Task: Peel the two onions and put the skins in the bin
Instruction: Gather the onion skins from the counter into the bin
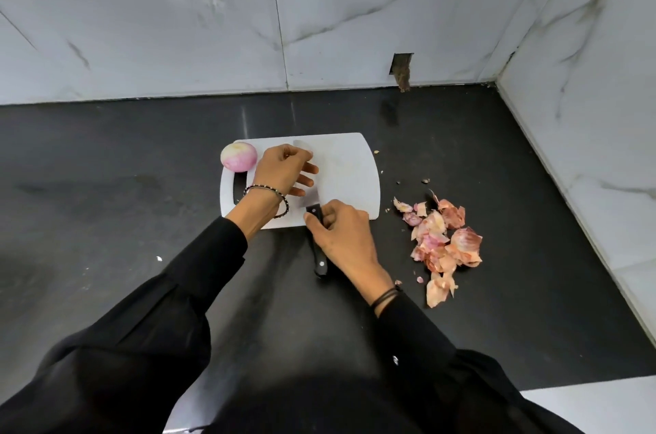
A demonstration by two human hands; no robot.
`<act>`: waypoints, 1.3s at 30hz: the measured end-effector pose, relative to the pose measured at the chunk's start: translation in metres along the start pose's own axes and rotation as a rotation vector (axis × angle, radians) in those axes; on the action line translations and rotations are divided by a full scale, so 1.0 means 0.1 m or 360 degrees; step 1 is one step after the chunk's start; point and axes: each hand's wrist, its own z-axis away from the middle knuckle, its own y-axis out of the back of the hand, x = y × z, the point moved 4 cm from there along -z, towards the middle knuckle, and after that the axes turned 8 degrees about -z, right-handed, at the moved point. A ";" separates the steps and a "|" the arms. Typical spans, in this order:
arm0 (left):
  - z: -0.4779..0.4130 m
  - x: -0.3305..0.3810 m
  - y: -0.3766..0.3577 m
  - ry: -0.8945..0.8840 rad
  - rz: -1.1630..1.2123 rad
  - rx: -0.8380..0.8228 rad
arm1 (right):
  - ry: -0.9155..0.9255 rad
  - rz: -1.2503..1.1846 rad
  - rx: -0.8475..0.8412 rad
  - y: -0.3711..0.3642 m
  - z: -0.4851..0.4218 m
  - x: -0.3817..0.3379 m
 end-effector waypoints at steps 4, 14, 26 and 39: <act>0.00 -0.08 0.01 -0.0010 -0.0042 0.0012 | 0.0021 0.0036 -0.0049 -0.12 -0.10 -0.03; -0.04 -0.12 -0.17 -0.0086 -0.0130 0.0013 | 0.0441 0.0628 0.0018 0.10 -0.44 0.10; -0.07 -0.02 -0.33 -0.0154 -0.0304 -0.0013 | 0.0072 0.0999 0.0059 0.31 -1.11 0.37; 0.23 0.02 -0.51 -0.0412 -0.0560 -0.0044 | -0.0245 0.1262 0.0217 0.58 -0.14 0.67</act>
